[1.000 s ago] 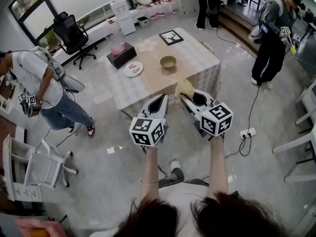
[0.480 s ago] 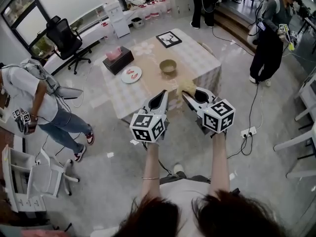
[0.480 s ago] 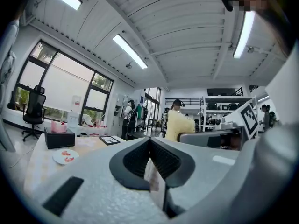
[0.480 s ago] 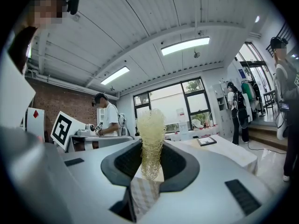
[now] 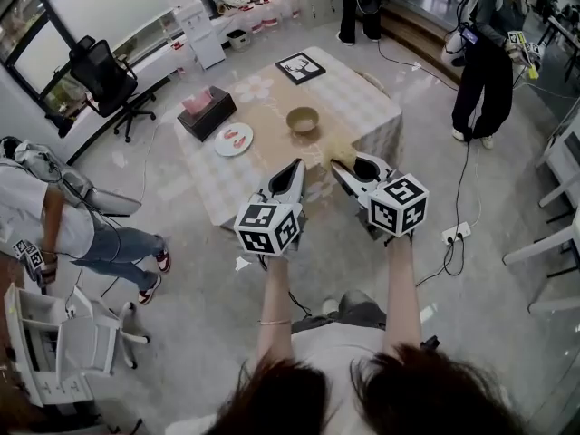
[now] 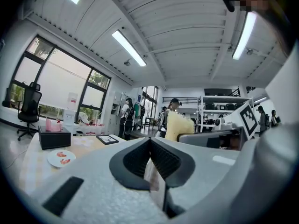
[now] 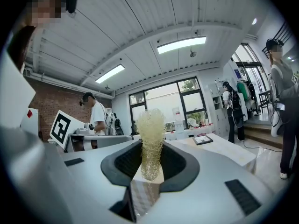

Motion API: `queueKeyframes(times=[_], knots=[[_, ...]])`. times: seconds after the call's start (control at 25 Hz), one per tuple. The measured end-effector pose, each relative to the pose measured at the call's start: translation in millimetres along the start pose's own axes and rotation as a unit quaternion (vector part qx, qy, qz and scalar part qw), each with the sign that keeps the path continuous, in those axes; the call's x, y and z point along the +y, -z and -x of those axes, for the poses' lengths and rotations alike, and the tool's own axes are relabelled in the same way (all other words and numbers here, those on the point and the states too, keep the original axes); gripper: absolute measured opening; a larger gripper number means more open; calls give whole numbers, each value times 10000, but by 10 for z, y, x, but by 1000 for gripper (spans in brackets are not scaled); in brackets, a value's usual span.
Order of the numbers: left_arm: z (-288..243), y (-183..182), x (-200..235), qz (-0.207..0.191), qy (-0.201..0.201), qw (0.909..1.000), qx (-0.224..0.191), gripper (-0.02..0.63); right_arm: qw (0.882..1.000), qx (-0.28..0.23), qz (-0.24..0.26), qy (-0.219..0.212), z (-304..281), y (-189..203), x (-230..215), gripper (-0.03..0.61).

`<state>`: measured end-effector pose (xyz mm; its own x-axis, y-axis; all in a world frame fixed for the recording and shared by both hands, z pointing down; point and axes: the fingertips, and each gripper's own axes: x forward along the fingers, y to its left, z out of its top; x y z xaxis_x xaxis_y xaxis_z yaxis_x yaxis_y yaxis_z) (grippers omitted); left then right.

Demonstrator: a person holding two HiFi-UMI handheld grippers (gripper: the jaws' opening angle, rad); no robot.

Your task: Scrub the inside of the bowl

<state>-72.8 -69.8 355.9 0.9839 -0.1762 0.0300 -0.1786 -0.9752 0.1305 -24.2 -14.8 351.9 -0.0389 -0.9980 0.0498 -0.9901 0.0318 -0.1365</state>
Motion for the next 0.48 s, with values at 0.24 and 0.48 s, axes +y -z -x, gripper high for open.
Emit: queueKeyframes(times=[0.24,0.48], knots=[[-106,63,63,50,-16,10000,73,11,9999,-6,-128,40,-72,25,-147,95],[-286,74,204,161,-176,9997,92,11,9999,89,-124,-71,-254,-15,-351,95]])
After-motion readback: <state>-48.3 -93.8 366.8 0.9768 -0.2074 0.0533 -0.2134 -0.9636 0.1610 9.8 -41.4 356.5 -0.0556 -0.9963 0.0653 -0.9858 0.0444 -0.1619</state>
